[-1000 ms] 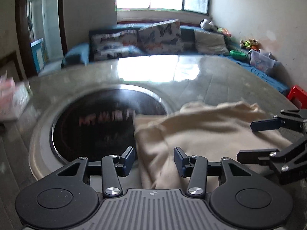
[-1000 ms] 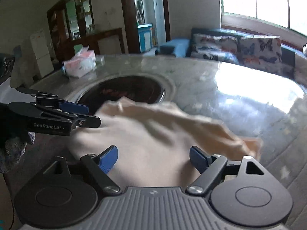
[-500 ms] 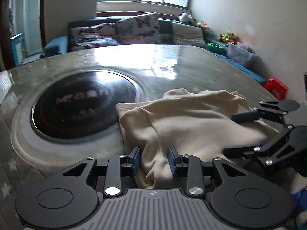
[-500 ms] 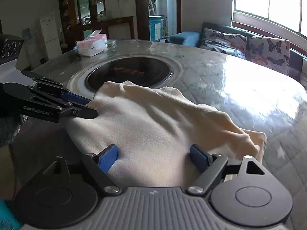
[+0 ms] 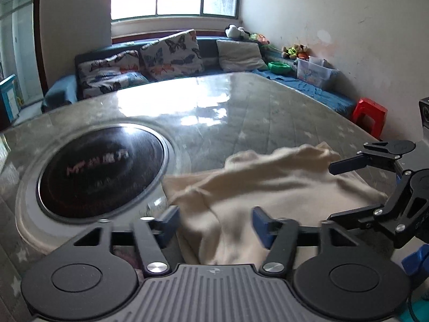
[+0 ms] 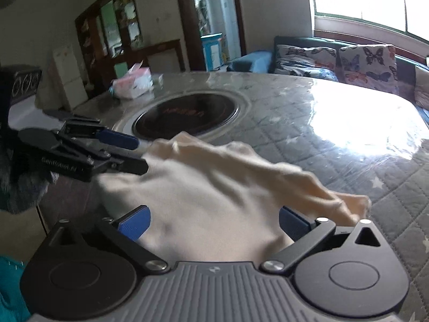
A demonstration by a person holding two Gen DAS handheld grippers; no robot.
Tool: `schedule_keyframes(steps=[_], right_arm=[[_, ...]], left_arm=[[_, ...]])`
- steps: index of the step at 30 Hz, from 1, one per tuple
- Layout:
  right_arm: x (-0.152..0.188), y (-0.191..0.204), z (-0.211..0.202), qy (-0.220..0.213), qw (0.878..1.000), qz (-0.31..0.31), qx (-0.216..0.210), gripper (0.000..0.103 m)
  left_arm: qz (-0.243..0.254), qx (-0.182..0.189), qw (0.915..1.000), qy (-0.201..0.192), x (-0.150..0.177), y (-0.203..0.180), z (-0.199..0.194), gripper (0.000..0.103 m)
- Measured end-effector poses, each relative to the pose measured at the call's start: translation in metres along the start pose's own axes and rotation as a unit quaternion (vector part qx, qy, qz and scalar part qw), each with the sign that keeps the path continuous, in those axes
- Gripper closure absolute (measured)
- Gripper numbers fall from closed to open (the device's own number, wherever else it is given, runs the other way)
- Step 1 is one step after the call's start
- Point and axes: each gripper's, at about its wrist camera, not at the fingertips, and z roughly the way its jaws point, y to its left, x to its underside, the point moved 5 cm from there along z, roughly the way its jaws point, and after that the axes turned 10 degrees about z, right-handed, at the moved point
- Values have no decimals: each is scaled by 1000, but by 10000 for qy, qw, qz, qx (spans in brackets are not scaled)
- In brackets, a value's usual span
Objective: Fold clothes
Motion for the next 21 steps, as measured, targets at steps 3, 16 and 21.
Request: schedule_keyframes(steps=[3,16,21], right_arm=[[-9,-12,3,-10,9997,247,-12,0],[-24,-48,19,-11,9937,1119,-80,0],[-34,-40,29,51,9947,984,-283,0]], left_arm=[[32,-96,9999,-21,-7,1,6,27],[-79,-591,9972,445,-6,25,52,27],[121,-471,9984,306,-18,14,54,27]])
